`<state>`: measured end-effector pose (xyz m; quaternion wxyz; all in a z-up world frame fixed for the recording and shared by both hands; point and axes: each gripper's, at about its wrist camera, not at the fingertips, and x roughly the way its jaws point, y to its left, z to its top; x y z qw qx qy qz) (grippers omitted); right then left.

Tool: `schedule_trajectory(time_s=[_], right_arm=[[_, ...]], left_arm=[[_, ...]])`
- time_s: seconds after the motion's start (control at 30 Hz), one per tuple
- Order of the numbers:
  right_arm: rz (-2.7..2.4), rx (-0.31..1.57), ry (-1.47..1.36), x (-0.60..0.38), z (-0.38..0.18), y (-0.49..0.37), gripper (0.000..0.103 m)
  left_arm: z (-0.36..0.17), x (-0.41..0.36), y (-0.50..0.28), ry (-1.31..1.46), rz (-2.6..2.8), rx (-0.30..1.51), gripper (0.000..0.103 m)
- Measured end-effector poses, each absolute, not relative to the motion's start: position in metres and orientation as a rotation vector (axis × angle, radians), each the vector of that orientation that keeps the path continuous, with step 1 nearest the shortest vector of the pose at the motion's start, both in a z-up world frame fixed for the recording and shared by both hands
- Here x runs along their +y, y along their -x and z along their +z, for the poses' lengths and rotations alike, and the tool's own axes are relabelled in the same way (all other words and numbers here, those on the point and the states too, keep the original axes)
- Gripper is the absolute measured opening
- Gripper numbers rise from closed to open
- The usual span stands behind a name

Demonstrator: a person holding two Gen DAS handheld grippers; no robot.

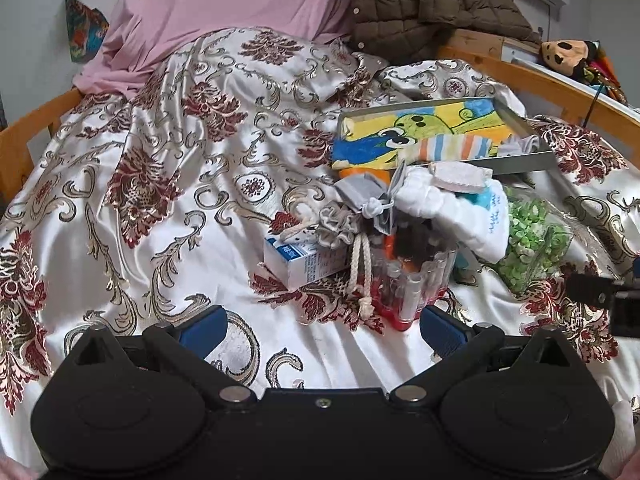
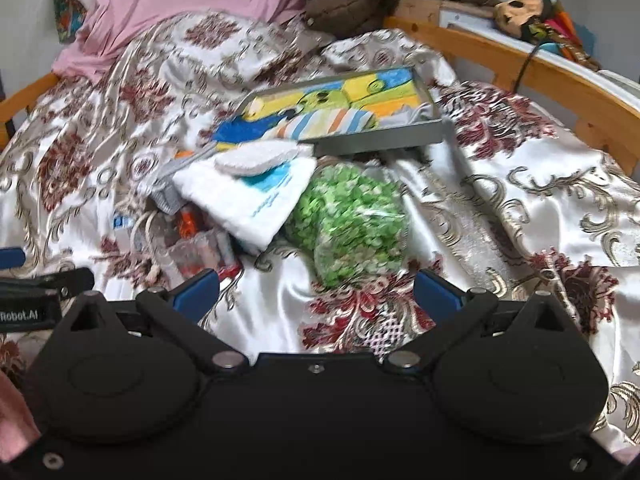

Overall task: Organize soft objects
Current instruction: 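Withdraw both open tools from the tray back over the pile, then grasp the grey face mask with the left tool while the right tool approaches the white towel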

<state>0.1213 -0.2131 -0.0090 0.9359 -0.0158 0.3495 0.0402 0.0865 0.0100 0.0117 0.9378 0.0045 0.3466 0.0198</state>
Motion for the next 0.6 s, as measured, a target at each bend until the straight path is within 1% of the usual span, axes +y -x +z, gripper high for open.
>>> schedule_trajectory(time_s=[0.33, 0.6], right_arm=[[0.171, 0.81, 0.085, -0.193, -0.025, -0.138, 0.102], [0.239, 0.887, 0.047, -0.189, -0.036, -0.16, 0.102]], left_arm=[[0.005, 0.016, -0.097, 0.026, 0.086, 0.78, 0.102], [-0.001, 0.019, -0.103, 0.046, 0.111, 0.833, 0.102]])
